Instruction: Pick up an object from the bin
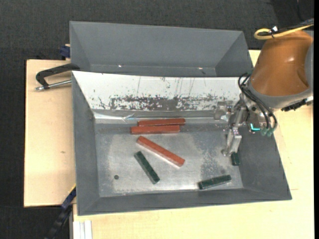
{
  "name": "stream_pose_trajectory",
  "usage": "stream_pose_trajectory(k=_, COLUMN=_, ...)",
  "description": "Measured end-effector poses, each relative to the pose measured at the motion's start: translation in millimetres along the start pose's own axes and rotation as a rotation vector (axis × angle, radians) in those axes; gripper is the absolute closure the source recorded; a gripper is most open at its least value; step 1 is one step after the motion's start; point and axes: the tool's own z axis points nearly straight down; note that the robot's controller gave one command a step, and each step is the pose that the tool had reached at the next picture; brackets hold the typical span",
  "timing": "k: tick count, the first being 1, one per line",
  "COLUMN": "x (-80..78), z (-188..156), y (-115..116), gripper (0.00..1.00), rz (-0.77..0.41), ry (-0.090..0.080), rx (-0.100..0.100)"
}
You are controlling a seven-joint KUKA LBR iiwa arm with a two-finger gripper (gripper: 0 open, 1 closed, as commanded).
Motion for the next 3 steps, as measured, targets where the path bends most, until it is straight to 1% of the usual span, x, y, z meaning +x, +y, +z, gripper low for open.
stream_pose_trajectory(k=1, x=-1.7, z=-4.3, y=0.2, gripper=0.00, rz=-0.001, ry=-0.008, rx=0.001)
stream_pose_trajectory(k=2, x=1.4, z=7.1, y=13.3, gripper=0.00, rz=-0.045, ry=-0.014, rx=0.004)
stream_pose_trajectory(k=3, x=13.6, z=65.5, y=52.2, gripper=0.00, rz=-0.137, ry=-0.013, rx=0.002)
